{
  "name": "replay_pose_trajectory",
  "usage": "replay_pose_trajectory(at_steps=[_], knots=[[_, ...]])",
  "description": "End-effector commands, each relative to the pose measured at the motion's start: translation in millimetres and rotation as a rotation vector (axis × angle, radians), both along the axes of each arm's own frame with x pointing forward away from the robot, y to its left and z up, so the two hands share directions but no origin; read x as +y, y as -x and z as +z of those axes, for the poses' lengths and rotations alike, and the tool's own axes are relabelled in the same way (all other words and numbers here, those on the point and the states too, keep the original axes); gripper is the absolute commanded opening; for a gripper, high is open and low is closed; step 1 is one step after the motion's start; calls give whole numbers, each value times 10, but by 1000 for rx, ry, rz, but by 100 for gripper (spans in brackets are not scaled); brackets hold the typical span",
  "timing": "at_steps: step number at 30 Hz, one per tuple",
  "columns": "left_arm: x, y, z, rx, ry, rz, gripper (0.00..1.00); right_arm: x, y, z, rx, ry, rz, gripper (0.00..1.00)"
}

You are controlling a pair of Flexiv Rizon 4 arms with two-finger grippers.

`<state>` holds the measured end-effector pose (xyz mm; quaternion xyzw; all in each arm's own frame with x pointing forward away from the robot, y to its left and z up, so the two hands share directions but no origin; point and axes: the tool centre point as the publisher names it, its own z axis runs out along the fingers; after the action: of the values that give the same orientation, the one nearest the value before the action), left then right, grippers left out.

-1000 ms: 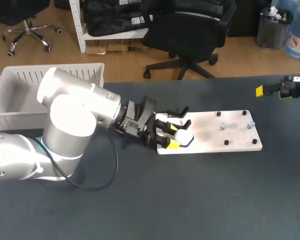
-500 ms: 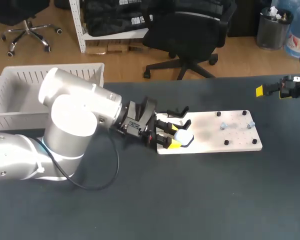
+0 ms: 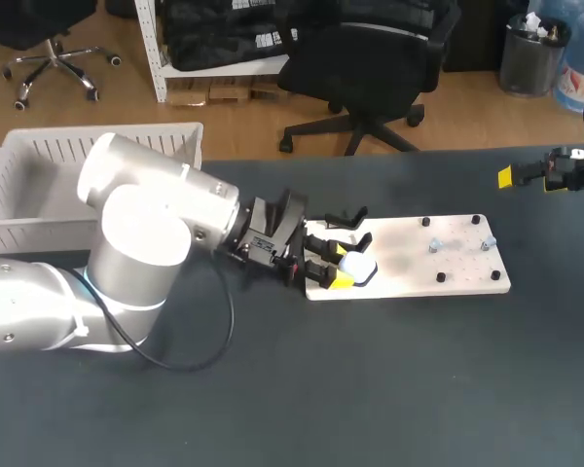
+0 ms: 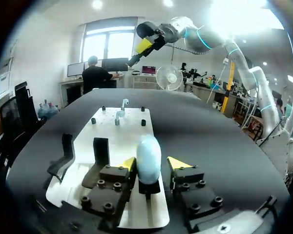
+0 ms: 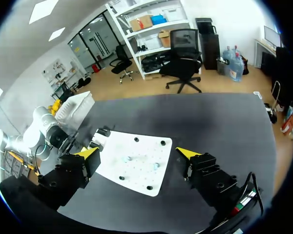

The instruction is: Pick up each earbud case from the left stands, insert the matching earbuds, close the lid, and place the case in the box.

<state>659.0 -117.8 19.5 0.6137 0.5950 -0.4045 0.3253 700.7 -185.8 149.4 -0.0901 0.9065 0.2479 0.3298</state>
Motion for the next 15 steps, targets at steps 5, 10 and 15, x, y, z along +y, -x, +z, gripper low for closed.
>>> replay_pose_trajectory(at_steps=[5,10,15], knots=[[-14,-5,-21,0,4,-2,29,-5,-3,2,1,0,1,100],[-25,19,-28,-7,0,-3,28,-5,-3,2,1,0,1,100],[-41,13,-24,-16,3,0,25,-5,-3,2,1,0,1,100]])
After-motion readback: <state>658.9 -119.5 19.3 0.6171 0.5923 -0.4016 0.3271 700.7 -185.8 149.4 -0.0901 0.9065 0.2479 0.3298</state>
